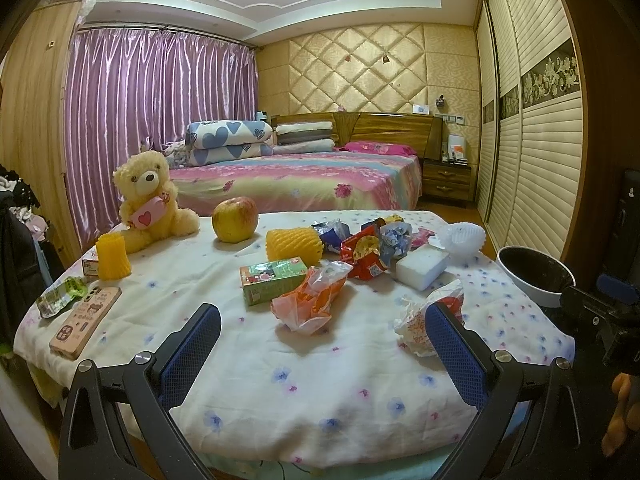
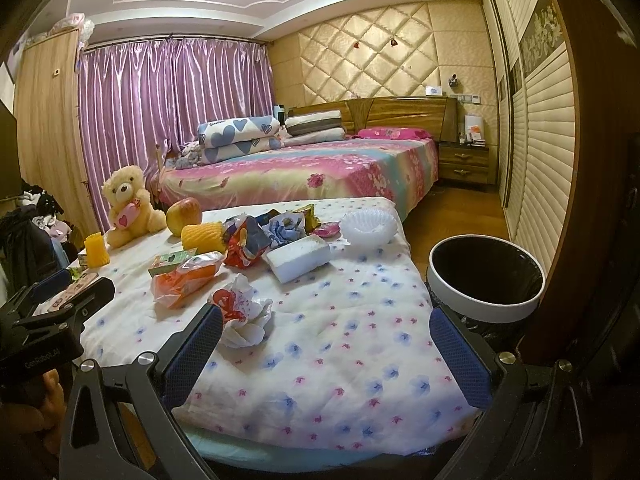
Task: Collect trash
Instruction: 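Move both tools toward the trash items on the bed, then grasp the crumpled tissue with the right tool while the left tool grasps the orange bag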
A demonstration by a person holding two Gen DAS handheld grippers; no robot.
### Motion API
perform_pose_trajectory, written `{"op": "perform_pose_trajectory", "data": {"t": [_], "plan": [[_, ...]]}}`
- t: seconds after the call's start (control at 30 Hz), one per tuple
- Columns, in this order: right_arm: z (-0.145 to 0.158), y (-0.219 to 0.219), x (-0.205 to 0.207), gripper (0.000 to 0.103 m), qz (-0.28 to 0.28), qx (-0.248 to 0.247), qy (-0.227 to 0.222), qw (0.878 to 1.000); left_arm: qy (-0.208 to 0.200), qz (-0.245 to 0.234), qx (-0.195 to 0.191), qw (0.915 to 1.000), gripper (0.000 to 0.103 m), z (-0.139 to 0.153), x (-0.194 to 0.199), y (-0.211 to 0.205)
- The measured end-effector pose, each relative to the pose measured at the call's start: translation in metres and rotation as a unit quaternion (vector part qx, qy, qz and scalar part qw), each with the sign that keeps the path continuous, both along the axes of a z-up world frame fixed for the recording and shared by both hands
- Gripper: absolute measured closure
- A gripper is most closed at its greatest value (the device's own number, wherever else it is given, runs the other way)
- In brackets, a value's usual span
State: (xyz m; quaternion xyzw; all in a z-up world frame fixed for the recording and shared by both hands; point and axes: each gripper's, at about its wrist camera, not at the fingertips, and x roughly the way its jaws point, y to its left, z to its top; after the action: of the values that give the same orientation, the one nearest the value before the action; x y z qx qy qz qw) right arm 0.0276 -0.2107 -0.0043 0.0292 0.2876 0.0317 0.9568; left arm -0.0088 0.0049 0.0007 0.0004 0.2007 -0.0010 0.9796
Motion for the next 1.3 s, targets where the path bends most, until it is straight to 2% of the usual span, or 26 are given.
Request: {"op": "perform_pose_trajectory", "data": {"t": [0.53,0.87,1.07,1.13,1.3], "plan": [[-0.003,0.003,0.003,0.0,0.011,0.011,0.014,1.0,0.014,0.005,-0.004,0.9999,0.001,-0.004,0.006,0.006],[-0.011,0.015,0.019,0.001,0.056,0.035,0.048,0.997,0.073,0.026,-0.014,0.9969,0.001,-0.014,0.046,0.032],[-0.02,0.027,0.036,0.001,0.097,0.058,0.076,0.991,0.108,0.019,-0.014,0.9938,0.001,-0.02,0.078,0.042],[-0.025,0.034,0.043,0.003,0.11,0.063,0.089,0.988,0.116,0.013,-0.015,0.993,0.002,-0.023,0.09,0.045],[-0.041,0.046,0.061,0.016,0.133,0.072,0.124,0.981,0.132,-0.002,-0.017,0.9911,0.003,-0.027,0.117,0.053]]}}
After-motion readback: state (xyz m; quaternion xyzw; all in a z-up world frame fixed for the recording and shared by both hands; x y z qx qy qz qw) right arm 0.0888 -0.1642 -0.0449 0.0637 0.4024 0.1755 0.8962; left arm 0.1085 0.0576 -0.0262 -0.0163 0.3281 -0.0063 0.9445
